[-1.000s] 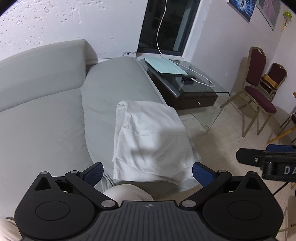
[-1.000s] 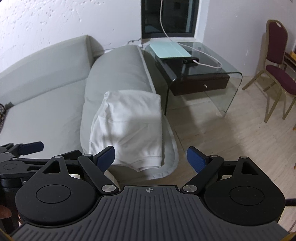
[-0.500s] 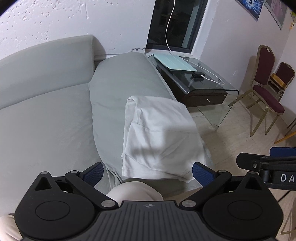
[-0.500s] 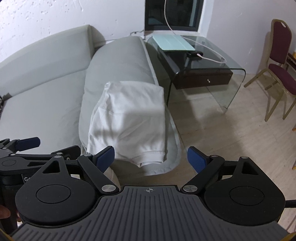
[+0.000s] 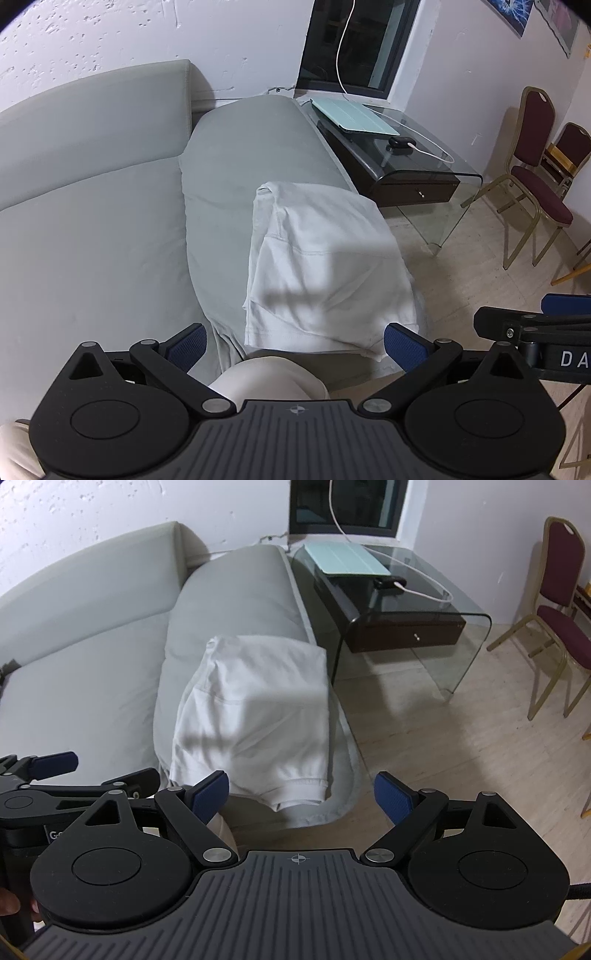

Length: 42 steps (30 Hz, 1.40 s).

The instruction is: Fold clothes

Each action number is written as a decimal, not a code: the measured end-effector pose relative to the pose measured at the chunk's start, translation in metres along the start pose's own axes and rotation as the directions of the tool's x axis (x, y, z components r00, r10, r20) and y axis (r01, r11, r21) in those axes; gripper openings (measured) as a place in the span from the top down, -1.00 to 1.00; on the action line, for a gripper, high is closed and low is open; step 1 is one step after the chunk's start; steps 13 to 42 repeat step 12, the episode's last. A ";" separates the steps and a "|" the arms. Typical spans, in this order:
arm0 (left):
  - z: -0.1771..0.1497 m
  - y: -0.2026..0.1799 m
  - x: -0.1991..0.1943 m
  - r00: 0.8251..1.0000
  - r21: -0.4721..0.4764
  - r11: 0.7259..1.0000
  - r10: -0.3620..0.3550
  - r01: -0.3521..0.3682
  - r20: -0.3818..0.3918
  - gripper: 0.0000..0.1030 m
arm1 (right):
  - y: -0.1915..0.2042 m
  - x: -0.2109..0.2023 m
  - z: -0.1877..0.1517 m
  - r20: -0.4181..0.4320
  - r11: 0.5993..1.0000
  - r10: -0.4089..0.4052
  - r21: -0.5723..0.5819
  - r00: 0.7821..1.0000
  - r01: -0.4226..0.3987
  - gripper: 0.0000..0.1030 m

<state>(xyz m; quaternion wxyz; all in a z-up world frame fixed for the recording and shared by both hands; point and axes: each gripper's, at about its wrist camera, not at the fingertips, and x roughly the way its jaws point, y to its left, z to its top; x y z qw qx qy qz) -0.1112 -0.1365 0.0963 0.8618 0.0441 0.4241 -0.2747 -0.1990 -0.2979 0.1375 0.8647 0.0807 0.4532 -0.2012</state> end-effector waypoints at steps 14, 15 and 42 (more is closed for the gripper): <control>0.002 0.002 0.008 1.000 -0.008 1.000 0.011 -0.011 -0.012 -0.98 | 0.001 0.011 0.002 -0.021 1.000 0.008 0.017 1.000 -0.007 -0.75; 0.002 0.002 0.008 1.000 -0.008 1.000 0.011 -0.011 -0.012 -0.98 | 0.001 0.011 0.002 -0.021 1.000 0.008 0.017 1.000 -0.007 -0.75; 0.002 0.002 0.008 1.000 -0.008 1.000 0.011 -0.011 -0.012 -0.98 | 0.001 0.011 0.002 -0.021 1.000 0.008 0.017 1.000 -0.007 -0.75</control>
